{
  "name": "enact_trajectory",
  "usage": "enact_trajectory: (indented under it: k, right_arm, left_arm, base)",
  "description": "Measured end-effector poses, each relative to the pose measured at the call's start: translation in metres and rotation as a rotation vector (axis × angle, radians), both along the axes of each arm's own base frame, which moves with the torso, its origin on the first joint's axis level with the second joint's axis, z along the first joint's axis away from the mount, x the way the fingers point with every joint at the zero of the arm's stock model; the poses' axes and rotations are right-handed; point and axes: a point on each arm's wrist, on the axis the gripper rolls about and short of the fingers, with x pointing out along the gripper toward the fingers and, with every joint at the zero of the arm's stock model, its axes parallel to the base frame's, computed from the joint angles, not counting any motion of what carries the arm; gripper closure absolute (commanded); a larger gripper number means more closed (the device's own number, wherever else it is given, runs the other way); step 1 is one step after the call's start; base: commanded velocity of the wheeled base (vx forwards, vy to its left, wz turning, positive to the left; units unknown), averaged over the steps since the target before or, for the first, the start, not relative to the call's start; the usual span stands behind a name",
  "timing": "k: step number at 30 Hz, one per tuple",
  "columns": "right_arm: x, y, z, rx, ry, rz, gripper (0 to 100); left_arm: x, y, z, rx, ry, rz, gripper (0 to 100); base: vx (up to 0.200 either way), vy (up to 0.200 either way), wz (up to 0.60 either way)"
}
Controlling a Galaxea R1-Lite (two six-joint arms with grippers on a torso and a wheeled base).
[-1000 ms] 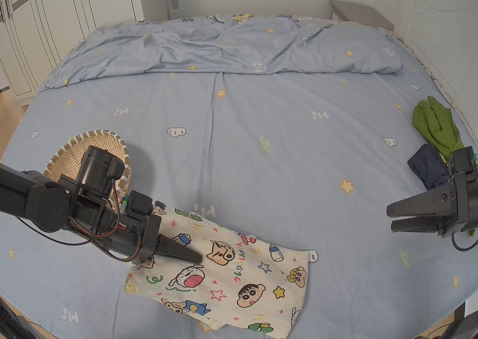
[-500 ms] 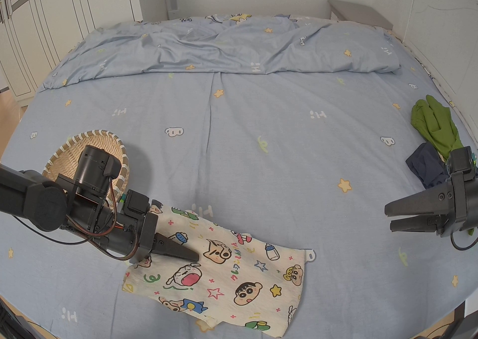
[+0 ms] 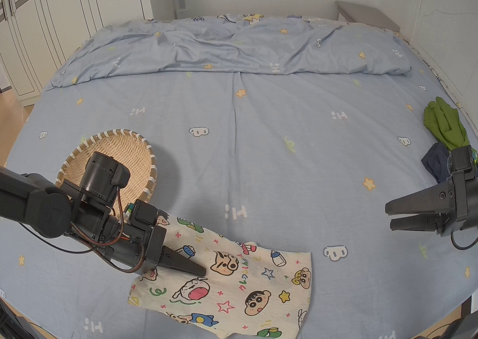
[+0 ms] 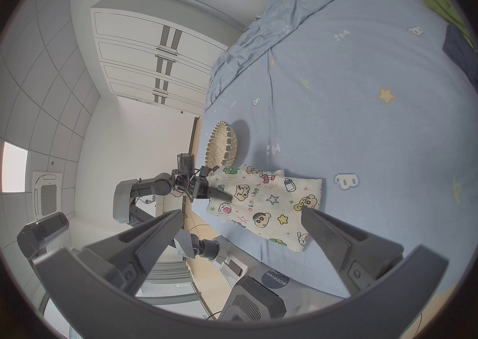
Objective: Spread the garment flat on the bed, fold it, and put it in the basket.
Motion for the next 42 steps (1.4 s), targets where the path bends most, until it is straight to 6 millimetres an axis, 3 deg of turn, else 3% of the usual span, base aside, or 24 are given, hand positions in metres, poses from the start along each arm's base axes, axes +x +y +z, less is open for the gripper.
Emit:
enact_trajectory:
  k: [6,18,24,29,42]
  right_arm:
    - [0.0,0.0,0.0,0.001,0.0,-0.001,0]
    - [0.001,0.001,0.0,0.0,0.001,0.005,0]
    - [0.001,0.002,-0.001,-0.001,0.005,0.006,0]
    - [0.001,0.002,-0.002,-0.002,0.007,0.008,0]
    - [0.001,0.002,-0.001,0.004,-0.003,0.008,0]
  left_arm:
    - [-0.003,-0.005,0.001,0.003,-0.011,-0.026,100]
    - [-0.021,-0.002,0.027,-0.026,-0.071,-0.037,100]
    - [-0.032,0.003,0.046,-0.007,-0.05,-0.053,100]
    - [-0.035,0.004,0.065,0.005,-0.145,-0.129,100]
    - [-0.015,0.0,0.126,-0.001,-0.335,-0.206,100]
  base:
    - [0.0,0.067,0.0]
    - [0.0,0.0,0.0]
    - [0.0,0.0,0.0]
    - [0.0,0.0,0.0]
    - [0.0,0.0,0.0]
